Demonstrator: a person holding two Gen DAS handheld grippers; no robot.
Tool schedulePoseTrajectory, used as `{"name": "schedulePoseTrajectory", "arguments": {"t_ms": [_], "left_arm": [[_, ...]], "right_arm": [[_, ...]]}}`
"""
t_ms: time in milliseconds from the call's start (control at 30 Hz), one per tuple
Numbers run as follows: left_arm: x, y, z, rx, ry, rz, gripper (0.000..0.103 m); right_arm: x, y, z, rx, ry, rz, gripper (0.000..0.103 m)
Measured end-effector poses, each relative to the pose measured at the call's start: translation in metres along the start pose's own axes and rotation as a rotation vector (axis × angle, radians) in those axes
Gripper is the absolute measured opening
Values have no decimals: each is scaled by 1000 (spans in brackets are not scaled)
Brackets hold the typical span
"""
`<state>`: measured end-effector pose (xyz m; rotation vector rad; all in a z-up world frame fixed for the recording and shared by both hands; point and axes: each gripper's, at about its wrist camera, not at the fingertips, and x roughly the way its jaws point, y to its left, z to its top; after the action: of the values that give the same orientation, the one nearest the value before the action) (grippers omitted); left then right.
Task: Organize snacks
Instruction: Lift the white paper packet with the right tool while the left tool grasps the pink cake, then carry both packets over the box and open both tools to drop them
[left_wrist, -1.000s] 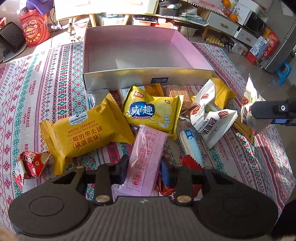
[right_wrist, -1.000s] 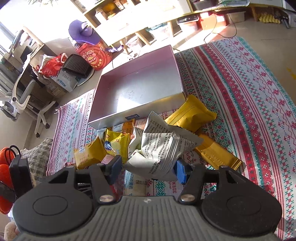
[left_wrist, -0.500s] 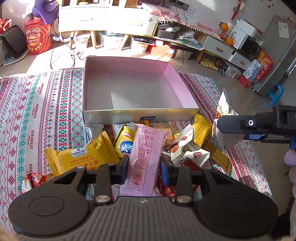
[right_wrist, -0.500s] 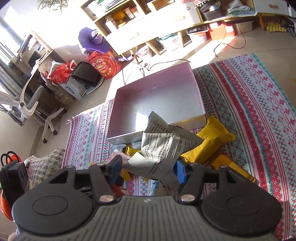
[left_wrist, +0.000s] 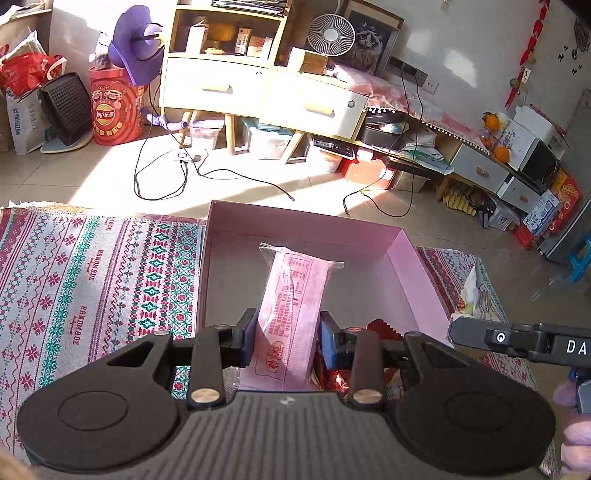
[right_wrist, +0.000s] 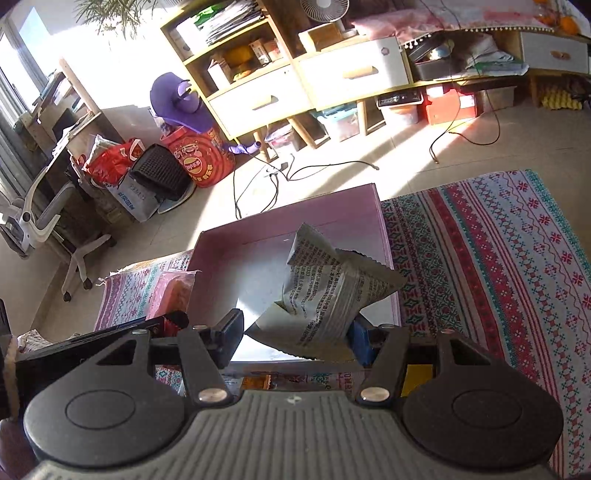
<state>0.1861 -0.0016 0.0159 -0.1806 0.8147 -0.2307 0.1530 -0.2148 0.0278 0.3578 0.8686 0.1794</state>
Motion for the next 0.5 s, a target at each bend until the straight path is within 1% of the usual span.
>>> {"name": "schedulePoseTrajectory", "arguments": {"t_ms": [67, 100, 133, 200, 267, 333, 367, 400, 433, 500], "left_arm": [[8, 3, 1, -18, -7, -10, 41], [10, 4, 5, -45, 16, -30, 40], [10, 6, 8, -68, 51, -74, 40], [5, 6, 11, -81, 85, -141, 40], [3, 5, 11, -55, 132, -173, 40], [4, 4, 5, -38, 182, -193, 38], [8, 5, 1, -26, 236, -217, 38], [9, 4, -2, -18, 265, -234, 38], [9, 3, -8, -5, 277, -233, 38], [8, 1, -14, 26, 261, -191, 38]], "right_arm": [[4, -2, 3, -17, -3, 1, 56], [6, -2, 5, -22, -2, -2, 56], [5, -1, 7, -26, 2, 1, 56], [1, -2, 8, -22, 16, 18, 56], [-2, -3, 7, -28, 25, 29, 56], [-1, -4, 6, -33, 44, 12, 56], [2, -5, 6, -29, 57, 4, 56], [4, -6, 5, -24, 64, 2, 56], [4, -5, 4, -23, 65, 2, 56], [3, -2, 3, -26, 73, 0, 56]]}}
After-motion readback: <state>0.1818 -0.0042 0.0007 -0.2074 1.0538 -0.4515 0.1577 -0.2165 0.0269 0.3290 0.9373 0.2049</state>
